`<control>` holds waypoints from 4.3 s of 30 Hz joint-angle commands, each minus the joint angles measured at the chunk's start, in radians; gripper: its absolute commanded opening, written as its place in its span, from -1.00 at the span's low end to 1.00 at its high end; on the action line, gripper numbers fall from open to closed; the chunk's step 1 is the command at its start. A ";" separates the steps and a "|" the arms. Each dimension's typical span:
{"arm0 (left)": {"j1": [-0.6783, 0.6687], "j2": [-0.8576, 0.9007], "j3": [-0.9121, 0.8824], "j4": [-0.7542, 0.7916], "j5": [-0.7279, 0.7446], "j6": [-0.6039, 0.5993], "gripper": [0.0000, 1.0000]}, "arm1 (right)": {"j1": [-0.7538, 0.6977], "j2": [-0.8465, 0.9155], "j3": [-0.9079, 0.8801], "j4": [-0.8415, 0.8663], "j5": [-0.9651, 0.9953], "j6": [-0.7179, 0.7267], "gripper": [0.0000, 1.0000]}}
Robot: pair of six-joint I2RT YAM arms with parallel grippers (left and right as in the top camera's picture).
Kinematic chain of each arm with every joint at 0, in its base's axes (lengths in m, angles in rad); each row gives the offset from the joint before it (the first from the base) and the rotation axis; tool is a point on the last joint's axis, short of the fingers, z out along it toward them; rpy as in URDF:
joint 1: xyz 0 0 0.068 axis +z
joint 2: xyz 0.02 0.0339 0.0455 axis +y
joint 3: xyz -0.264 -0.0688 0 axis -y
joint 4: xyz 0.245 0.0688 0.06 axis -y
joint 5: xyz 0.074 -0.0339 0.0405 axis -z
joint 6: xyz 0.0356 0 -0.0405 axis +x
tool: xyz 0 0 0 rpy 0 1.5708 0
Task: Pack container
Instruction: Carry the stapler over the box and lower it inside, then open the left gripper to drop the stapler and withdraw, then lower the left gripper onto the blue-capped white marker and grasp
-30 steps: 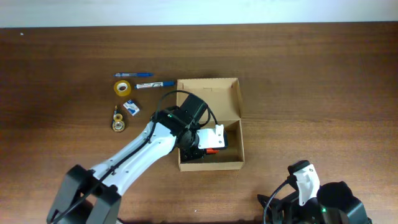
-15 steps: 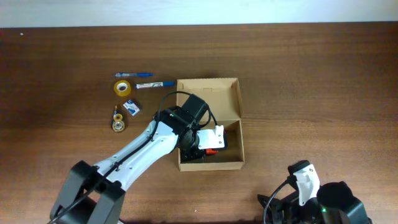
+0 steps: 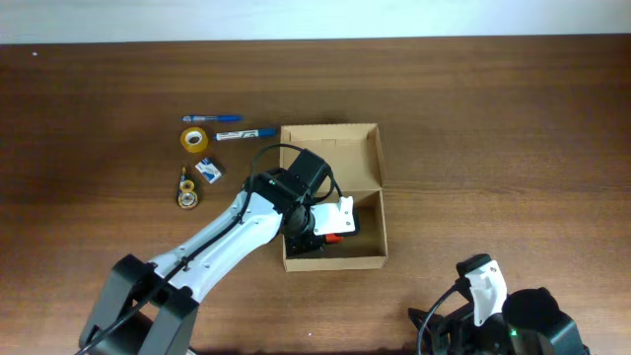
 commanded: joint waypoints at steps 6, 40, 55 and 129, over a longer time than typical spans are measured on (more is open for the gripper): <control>-0.003 0.005 0.011 -0.005 0.005 -0.029 -0.95 | 0.008 0.005 -0.003 0.003 -0.005 -0.003 0.98; -0.003 0.008 -0.001 0.000 0.005 -0.032 -0.10 | 0.008 0.005 -0.003 0.003 -0.005 -0.003 0.98; 0.021 -0.059 0.247 -0.003 -0.019 -0.190 -0.13 | 0.008 0.005 -0.003 0.003 -0.005 -0.004 0.98; 0.574 0.475 0.301 0.516 0.105 -0.042 0.07 | 0.008 0.005 -0.003 0.003 -0.005 -0.003 0.97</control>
